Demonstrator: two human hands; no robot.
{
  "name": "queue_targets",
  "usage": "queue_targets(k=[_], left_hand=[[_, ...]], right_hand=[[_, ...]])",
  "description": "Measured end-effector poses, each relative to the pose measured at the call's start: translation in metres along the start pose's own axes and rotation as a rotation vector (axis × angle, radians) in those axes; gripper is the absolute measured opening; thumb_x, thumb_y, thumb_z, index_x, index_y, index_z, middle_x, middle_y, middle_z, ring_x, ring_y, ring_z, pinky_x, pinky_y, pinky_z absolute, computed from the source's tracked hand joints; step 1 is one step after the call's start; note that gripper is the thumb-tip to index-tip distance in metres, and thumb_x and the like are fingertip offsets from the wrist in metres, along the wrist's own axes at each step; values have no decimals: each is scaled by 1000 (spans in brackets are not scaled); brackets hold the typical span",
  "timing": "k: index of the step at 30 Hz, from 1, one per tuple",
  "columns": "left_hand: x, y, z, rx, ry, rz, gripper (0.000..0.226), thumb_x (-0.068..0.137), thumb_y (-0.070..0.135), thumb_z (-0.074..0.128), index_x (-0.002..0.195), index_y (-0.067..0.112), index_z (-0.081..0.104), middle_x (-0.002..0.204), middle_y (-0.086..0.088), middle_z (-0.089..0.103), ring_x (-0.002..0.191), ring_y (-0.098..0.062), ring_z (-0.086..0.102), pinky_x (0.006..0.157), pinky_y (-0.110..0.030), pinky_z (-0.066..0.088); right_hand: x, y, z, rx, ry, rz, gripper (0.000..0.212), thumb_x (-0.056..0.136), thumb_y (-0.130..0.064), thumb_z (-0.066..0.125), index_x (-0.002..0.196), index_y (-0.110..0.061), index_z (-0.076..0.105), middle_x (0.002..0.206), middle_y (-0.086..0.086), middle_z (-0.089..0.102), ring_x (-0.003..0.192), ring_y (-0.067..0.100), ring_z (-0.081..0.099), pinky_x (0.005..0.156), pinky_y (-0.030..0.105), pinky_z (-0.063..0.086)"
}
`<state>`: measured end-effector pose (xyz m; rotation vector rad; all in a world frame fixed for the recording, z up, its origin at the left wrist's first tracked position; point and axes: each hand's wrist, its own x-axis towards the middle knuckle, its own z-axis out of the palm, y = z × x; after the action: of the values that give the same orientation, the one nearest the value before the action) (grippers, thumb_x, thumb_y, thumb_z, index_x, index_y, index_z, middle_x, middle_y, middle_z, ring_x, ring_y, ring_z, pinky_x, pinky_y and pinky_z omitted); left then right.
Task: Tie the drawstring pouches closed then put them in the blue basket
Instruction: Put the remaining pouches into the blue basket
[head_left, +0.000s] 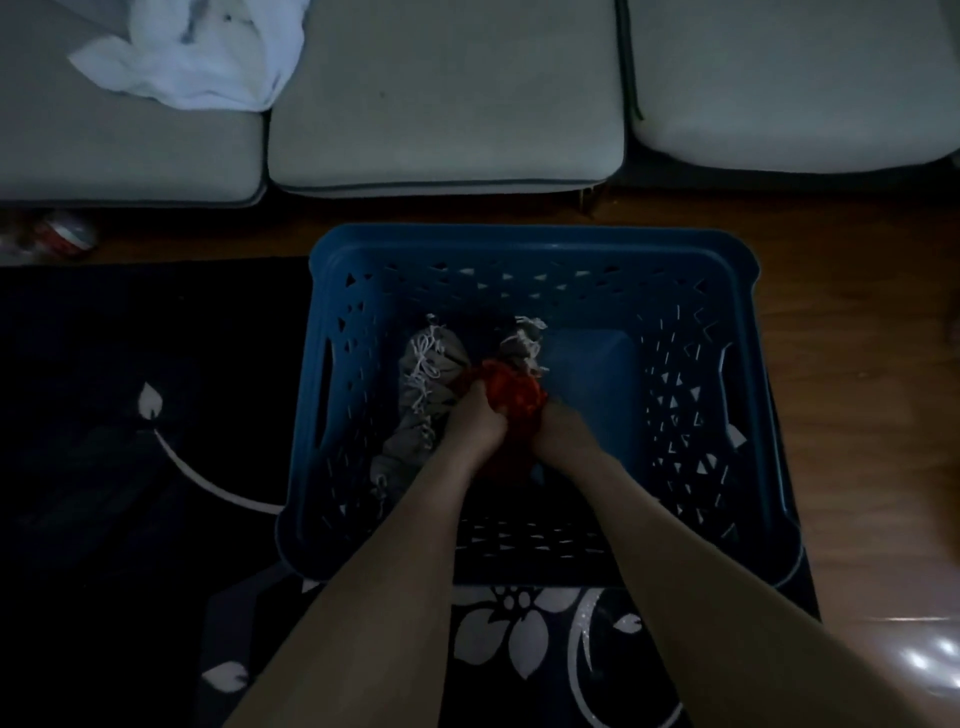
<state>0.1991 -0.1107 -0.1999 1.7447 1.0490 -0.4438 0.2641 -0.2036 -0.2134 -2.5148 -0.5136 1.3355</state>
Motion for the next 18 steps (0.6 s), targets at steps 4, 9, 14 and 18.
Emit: queue_targets(k=[4,9,14,18], left_hand=[[-1,-11,-5,-251,-191,-14,46,97,3,45,141,16,41,135,-14,53,122,-30,50,108,-40,37],[-2,-12,-4,-263,-207,-53,43,96,-4,42,136,11,48,128,-18,56,110,-28,55,92,-31,44],[1,-9,3,-19,-142,-109,33,100,16,42,128,5,56,130,-18,57,111,-30,58,91,-29,45],[4,-7,4,152,-45,-114,38,101,26,40,129,5,54,134,-18,53,121,-31,53,93,-28,40]], right_hand=[[-8,10,-6,-95,0,-64,35,91,-16,55,124,-6,53,126,18,54,111,32,56,86,30,43],[-8,17,-4,-140,-103,-5,44,69,-3,69,111,-3,59,111,16,64,95,26,61,71,23,41],[-18,12,-8,-76,-77,13,31,89,-7,55,119,1,56,112,17,65,97,24,63,64,18,37],[-25,0,-13,8,-37,7,35,95,-14,50,127,0,48,124,21,57,112,30,57,78,25,40]])
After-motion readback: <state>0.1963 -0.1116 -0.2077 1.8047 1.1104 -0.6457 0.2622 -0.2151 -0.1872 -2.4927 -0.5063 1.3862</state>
